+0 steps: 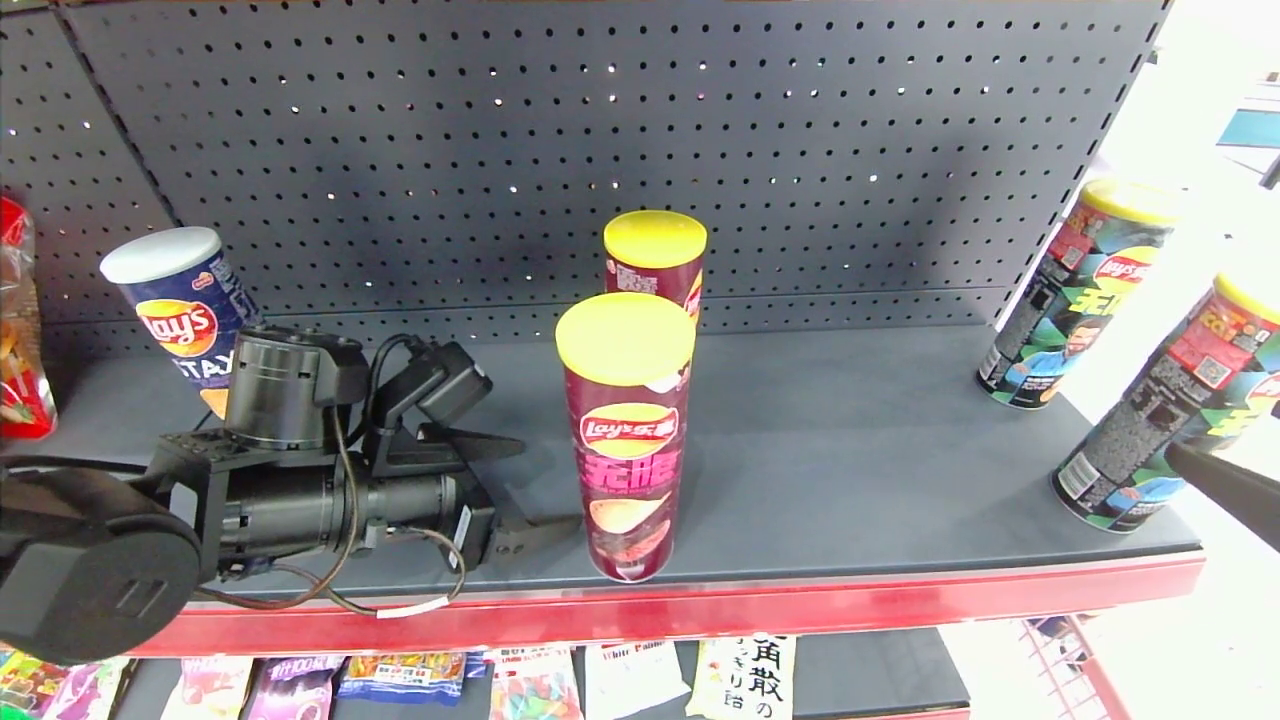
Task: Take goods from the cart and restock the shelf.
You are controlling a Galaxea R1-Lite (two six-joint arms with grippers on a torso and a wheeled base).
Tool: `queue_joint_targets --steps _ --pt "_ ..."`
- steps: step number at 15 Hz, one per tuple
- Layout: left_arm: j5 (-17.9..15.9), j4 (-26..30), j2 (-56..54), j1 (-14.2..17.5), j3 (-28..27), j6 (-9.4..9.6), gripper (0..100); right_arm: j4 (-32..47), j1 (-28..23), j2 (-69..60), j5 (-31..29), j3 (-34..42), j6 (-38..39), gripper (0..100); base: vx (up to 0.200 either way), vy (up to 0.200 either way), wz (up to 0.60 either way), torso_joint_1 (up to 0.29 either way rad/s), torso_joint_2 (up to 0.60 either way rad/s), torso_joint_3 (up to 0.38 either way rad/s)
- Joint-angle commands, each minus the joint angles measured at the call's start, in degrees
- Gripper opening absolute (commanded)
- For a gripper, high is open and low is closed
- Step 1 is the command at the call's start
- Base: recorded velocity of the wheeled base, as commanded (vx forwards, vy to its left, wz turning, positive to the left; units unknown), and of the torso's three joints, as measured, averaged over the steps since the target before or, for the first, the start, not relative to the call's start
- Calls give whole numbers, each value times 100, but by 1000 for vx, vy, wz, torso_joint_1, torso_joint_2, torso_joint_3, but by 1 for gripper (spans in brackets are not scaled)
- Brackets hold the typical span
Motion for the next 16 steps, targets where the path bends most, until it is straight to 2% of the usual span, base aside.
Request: queue_joint_targets --steps 1,4,5,6,8,9,10,11,12,13,14,16 --pt "124 0 -163 60 68 2 100 6 21 -52 45 199 -20 100 0 0 0 0 0 0" --pt "1170 8 -1182 139 569 -51 100 -21 21 -158 45 542 -20 100 0 0 0 0 0 0" --pt "1311 26 -1525 210 736 -86 100 -3 21 -254 10 656 -20 100 0 0 0 0 0 0" --pt "1390 52 -1938 447 911 -121 100 50 -6 -360 -52 762 -81 100 0 0 0 0 0 0" --pt "1680 307 -2694 1141 1307 -130 100 146 -6 -395 -122 823 -178 100 0 0 0 0 0 0" --pt "1820 465 -3142 1572 1518 -139 100 146 -93 -386 -271 832 -187 100 0 0 0 0 0 0" --pt "1820 509 -3546 2091 1817 -165 100 138 -243 -360 -544 867 -239 100 0 0 0 0 0 0" --pt "1829 474 -3959 2214 2063 -192 100 138 -252 -377 -544 876 -310 100 0 0 0 0 0 0" --pt "1891 536 -4390 2231 2177 -297 100 138 -260 -386 -544 867 -310 100 0 0 0 0 0 0" --pt "2163 588 -4540 2407 2247 -315 100 138 -296 -386 -570 858 -318 100 0 0 0 0 0 0" --pt "2418 545 -4557 2644 2256 -306 100 146 -383 -386 -579 850 -345 100 0 0 0 0 0 0" --pt "2436 553 -4680 2811 2203 -253 100 138 -480 -360 -553 858 -477 100 0 0 0 0 0 0"
